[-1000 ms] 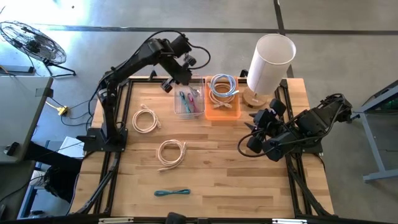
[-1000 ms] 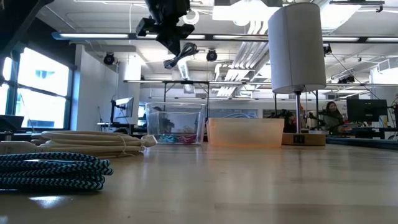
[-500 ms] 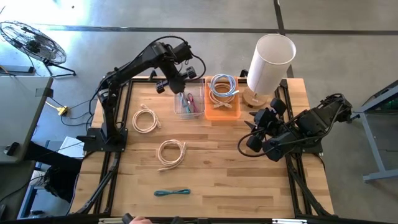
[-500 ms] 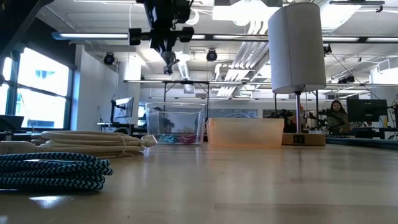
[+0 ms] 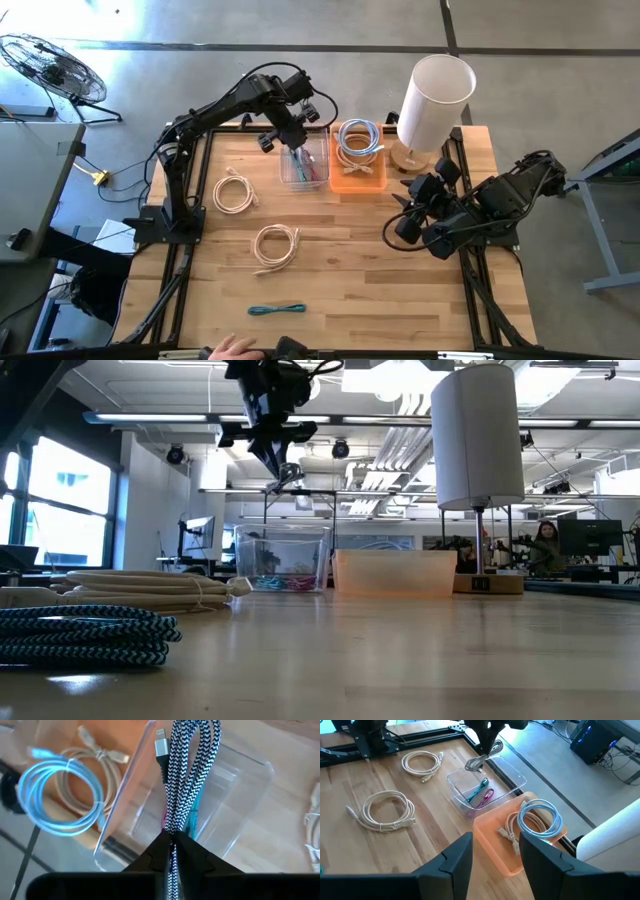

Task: Pick & Place USB Port
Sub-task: Put the white charger cable into the transparent bin, then put the blue charger cable into the transparent bin

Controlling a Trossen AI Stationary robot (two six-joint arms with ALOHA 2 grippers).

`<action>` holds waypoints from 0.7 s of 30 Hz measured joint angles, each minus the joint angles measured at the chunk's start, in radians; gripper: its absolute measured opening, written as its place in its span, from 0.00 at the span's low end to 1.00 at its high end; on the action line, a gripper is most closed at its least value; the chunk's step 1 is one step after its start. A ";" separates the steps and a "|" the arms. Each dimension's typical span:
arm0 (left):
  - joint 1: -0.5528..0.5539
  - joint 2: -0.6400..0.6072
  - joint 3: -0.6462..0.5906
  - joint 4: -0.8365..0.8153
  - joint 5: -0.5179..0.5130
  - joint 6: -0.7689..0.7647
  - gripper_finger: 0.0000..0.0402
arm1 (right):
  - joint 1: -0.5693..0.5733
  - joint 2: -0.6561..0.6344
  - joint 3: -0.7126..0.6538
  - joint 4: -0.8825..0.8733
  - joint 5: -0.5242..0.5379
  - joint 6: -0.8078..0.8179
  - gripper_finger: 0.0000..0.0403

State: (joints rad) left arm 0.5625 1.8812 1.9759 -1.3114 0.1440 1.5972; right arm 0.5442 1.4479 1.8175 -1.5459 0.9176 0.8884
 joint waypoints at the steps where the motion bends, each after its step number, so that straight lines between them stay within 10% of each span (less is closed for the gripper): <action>1: 0.000 0.000 0.000 0.009 0.000 -0.017 0.08 | 0.000 0.000 0.000 0.001 0.000 0.002 0.38; 13: -0.035 -0.018 0.000 -0.040 -0.022 -0.145 0.23 | 0.000 0.000 0.000 0.018 0.000 0.002 0.38; 21: -0.176 -0.174 0.000 -0.229 -0.002 -0.497 0.24 | -0.010 0.000 0.000 0.018 0.000 -0.047 0.38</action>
State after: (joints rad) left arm 0.3866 1.7070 1.9759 -1.5404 0.1424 1.0997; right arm 0.5337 1.4479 1.8175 -1.5280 0.9176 0.8414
